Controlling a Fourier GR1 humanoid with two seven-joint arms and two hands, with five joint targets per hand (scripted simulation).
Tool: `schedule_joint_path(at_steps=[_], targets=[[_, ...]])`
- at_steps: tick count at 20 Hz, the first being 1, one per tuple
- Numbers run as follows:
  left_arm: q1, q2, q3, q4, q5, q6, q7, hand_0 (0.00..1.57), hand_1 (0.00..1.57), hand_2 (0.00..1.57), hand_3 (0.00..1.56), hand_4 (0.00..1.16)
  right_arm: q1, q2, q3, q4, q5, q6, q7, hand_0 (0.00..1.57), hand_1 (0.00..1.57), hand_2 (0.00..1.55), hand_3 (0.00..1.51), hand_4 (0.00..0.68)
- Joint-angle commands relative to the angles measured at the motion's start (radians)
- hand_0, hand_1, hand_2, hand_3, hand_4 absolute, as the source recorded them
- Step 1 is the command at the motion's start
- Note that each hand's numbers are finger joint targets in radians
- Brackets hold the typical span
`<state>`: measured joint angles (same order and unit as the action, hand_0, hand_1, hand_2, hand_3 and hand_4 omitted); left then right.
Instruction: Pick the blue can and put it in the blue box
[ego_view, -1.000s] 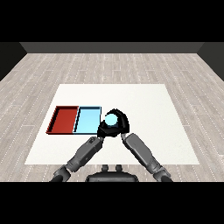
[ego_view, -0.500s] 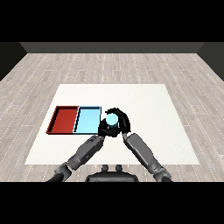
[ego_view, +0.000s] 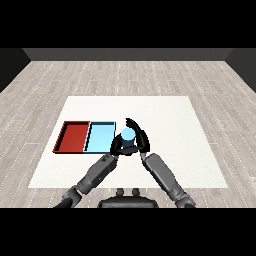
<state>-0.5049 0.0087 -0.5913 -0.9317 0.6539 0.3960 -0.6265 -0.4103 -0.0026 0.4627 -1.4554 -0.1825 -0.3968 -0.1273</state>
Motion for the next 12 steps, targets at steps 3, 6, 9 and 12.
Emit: schedule_joint_path(at_steps=[3, 6, 9, 12], targets=[[-0.008, -0.008, 0.046, 0.013, -0.041, 0.016, 0.006, 1.57, 1.57, 1.57, 1.53, 1.14, 0.025, 0.002, -0.091, -0.026, -0.038, 0.043, -0.042, 0.0, 0.0, 0.0, 0.0, 0.0], [-0.01, -0.007, 0.087, 0.1, -0.06, -0.036, -0.051, 1.57, 1.57, 1.57, 1.54, 1.15, 0.109, -0.04, -0.114, -0.089, -0.043, 0.11, -0.072, 0.0, 0.0, 0.0, 0.0, 0.0], [-0.018, 0.049, 0.072, 0.017, -0.069, 0.02, 0.023, 1.57, 1.57, 1.57, 1.54, 1.15, 0.185, -0.039, -0.196, -0.158, -0.125, 0.123, -0.182, 0.0, 0.0, 0.0, 0.0, 0.0], [-0.06, 0.096, 0.127, 0.043, -0.08, 0.043, 0.033, 1.57, 1.57, 1.57, 1.53, 1.15, 0.241, -0.067, -0.263, -0.228, -0.173, 0.117, -0.143, 0.0, 0.0, 0.0, 0.0, 0.0]])
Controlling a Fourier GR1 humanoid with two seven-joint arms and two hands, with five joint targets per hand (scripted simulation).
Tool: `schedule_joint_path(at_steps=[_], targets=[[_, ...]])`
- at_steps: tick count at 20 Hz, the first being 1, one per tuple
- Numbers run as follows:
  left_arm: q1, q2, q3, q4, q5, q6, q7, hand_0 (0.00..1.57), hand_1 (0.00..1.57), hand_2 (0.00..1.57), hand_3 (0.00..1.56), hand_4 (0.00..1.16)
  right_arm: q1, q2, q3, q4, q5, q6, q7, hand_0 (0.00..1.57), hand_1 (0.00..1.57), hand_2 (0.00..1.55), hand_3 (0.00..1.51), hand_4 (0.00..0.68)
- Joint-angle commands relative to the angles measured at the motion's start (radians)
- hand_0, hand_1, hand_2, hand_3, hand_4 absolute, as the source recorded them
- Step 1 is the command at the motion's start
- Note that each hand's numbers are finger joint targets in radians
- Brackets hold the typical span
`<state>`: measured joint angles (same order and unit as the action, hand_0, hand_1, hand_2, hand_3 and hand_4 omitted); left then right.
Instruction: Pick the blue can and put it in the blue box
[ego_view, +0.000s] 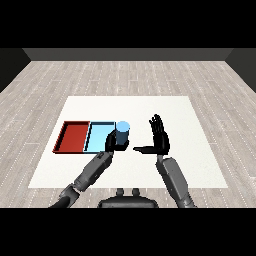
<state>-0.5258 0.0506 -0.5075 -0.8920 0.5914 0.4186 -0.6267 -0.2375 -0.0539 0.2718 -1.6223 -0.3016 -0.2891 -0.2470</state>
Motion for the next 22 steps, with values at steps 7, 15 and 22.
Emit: schedule_joint_path(at_steps=[7, 15, 22], targets=[[-0.13, 0.201, 0.122, 0.076, -0.056, 0.015, 0.181, 1.57, 1.57, 1.57, 1.52, 1.15, 0.127, -0.024, -0.135, -0.066, -0.124, 0.072, -0.027, 0.0, 0.0, 0.0, 0.0, 0.0], [-0.14, 0.242, 0.04, 0.276, -0.204, 0.128, 0.334, 1.57, 1.57, 1.56, 1.48, 1.03, 0.092, -0.045, -0.208, -0.032, -0.169, 0.093, -0.007, 0.0, 0.0, 0.0, 0.0, 0.0], [-0.234, 0.152, -0.025, 0.582, -0.274, 0.148, 0.605, 0.76, 0.76, 0.71, 0.6, 0.91, 0.119, -0.009, -0.184, 0.016, -0.144, 0.095, -0.06, 0.0, 0.0, 0.0, 0.0, 0.0]])
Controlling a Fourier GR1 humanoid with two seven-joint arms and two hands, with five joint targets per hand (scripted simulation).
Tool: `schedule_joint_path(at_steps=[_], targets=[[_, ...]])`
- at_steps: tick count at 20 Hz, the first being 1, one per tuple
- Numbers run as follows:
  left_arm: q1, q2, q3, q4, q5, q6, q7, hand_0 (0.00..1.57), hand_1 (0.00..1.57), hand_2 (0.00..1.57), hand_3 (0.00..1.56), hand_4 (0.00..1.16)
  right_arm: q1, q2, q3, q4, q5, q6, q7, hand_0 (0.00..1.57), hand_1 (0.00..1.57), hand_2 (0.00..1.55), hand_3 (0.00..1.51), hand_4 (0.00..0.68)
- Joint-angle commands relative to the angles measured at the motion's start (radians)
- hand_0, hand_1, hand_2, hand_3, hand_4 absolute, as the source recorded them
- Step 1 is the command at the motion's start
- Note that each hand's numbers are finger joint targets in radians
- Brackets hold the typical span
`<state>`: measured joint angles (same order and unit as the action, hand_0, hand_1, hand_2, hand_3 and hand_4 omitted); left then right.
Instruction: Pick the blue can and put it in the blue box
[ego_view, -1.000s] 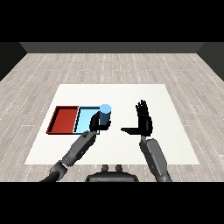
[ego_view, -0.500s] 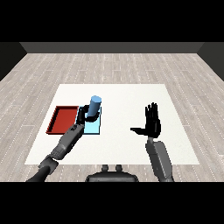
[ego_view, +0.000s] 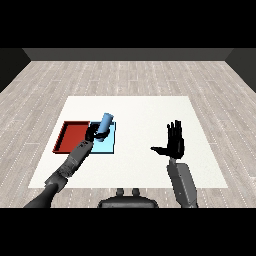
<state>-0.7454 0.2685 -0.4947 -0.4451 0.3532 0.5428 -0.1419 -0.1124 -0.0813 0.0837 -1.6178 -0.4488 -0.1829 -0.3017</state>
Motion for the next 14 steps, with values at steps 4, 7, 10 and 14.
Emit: schedule_joint_path(at_steps=[4, 7, 10, 14], targets=[[-0.042, -0.095, -0.006, 0.301, -0.043, -0.028, 0.1, 0.66, 0.66, 0.58, 0.08, 0.92, 0.029, 0.009, -0.03, 0.071, -0.025, 0.048, -0.048, 0.0, 0.0, 0.0, 0.0, 0.0], [-0.104, -0.127, 0.042, 0.367, -0.023, 0.007, 0.168, 1.32, 1.32, 1.15, 0.2, 0.75, -0.029, -0.003, -0.044, 0.125, -0.012, 0.047, -0.038, 0.0, 0.0, 0.0, 0.0, 0.0], [-0.111, -0.086, 0.121, 0.369, 0.04, -0.029, 0.123, 1.4, 1.4, 1.29, 0.4, 0.63, -0.026, -0.017, -0.06, 0.165, -0.009, 0.069, -0.058, 0.0, 0.0, 0.0, 0.0, 0.0], [-0.117, -0.077, 0.096, 0.426, -0.005, -0.113, 0.128, 0.0, 0.0, 0.0, 0.0, 0.0, -0.052, -0.03, -0.081, 0.09, -0.02, 0.034, -0.002, 0.0, 0.0, 0.0, 0.0, 0.0]])
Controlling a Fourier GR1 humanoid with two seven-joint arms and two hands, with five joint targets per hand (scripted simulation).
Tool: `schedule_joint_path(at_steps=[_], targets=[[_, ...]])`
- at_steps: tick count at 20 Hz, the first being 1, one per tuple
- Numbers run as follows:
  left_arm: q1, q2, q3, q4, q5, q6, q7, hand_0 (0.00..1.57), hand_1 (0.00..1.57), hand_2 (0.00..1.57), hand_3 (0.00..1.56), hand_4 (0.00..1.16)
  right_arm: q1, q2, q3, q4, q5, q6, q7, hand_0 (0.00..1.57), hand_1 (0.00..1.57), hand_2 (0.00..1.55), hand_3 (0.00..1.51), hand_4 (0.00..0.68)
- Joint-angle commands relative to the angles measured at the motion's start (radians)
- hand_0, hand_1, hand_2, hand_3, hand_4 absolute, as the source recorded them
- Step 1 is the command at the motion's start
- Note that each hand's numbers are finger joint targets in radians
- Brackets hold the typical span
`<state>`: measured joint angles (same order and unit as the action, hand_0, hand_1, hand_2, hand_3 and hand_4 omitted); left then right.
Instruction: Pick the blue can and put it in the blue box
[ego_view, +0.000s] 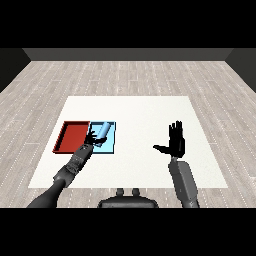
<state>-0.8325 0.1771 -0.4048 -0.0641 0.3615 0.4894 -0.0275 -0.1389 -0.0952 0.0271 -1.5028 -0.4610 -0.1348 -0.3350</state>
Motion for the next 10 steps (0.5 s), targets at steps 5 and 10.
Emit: schedule_joint_path(at_steps=[5, 10], targets=[[-0.047, -0.004, 0.01, 0.056, -0.037, -0.015, 0.022, 0.0, 0.0, 0.0, 0.0, 0.0, 0.078, -0.022, -0.02, -0.085, -0.024, 0.041, 0.005, 0.0, 0.0, 0.0, 0.0, 0.0], [-0.015, -0.002, 0.073, -0.023, 0.008, 0.096, -0.128, 0.0, 0.0, 0.0, 0.0, 0.0, 0.004, 0.01, -0.015, -0.018, 0.002, 0.012, -0.003, 0.0, 0.0, 0.0, 0.0, 0.0]])
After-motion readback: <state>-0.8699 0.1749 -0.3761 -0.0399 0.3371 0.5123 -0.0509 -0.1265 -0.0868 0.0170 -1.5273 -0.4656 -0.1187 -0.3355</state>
